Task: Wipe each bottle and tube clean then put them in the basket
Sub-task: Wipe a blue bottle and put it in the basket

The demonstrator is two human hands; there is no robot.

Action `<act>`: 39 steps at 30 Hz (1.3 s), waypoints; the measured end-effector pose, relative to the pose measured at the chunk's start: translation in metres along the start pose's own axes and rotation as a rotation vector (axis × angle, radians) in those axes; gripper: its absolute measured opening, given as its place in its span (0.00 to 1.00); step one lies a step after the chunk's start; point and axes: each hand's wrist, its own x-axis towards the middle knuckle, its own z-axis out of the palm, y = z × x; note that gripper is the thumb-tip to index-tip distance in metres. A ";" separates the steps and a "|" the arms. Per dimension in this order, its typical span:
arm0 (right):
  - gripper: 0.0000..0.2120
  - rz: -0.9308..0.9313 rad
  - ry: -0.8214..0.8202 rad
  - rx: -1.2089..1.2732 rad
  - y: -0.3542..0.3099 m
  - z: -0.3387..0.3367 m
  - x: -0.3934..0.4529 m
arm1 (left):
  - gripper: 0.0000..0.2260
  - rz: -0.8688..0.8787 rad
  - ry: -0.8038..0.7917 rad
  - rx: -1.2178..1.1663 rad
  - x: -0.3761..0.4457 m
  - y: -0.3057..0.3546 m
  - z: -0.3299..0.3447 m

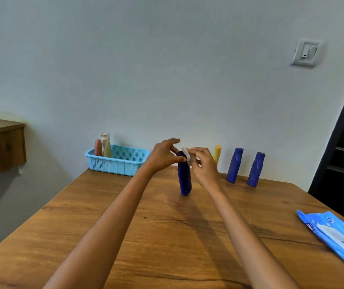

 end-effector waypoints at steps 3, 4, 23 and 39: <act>0.13 0.169 -0.073 0.074 -0.007 0.009 -0.002 | 0.17 -0.041 0.029 0.039 0.000 0.000 -0.004; 0.13 0.162 -0.103 0.070 -0.010 0.013 -0.003 | 0.15 -0.056 0.036 0.051 0.000 0.000 -0.005; 0.19 -0.028 -0.125 -0.092 -0.004 0.037 -0.029 | 0.16 -0.220 0.054 0.290 -0.001 -0.018 -0.018; 0.15 0.043 -0.143 -0.113 -0.007 0.034 -0.023 | 0.18 -0.406 -0.071 0.127 -0.007 -0.033 -0.008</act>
